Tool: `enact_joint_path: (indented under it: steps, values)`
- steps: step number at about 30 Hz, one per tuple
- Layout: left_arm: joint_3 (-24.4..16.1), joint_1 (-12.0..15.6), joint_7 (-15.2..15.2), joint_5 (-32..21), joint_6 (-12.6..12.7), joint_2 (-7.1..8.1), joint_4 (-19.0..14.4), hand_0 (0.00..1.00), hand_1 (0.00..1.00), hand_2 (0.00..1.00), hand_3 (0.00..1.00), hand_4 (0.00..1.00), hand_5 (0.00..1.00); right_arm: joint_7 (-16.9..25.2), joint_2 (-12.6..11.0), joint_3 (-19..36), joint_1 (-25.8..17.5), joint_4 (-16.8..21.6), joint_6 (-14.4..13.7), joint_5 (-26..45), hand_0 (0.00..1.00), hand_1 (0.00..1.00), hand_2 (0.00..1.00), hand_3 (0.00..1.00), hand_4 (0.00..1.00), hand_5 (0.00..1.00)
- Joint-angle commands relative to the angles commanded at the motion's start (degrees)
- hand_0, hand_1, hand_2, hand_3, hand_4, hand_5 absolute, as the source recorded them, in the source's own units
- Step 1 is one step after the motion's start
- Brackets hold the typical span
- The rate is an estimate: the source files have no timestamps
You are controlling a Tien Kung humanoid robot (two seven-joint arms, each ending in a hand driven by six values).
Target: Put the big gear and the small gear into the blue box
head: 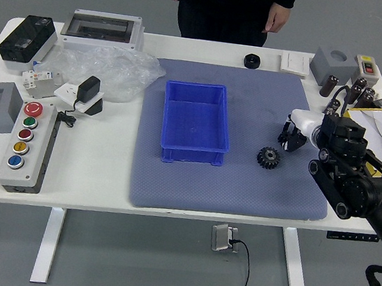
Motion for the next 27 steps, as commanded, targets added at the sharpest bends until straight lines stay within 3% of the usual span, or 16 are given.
enact_joint_path:
  steps: [27]
  values:
    - [-0.60,0.04,-0.06,0.43,-0.03,-0.02,0.00,0.825,0.834,0.834,0.829,0.512,0.095,0.18,-0.03,0.20,-0.28,-0.88,-3.02,0.37,0.473,0.350,0.376,0.505,0.621,0.182]
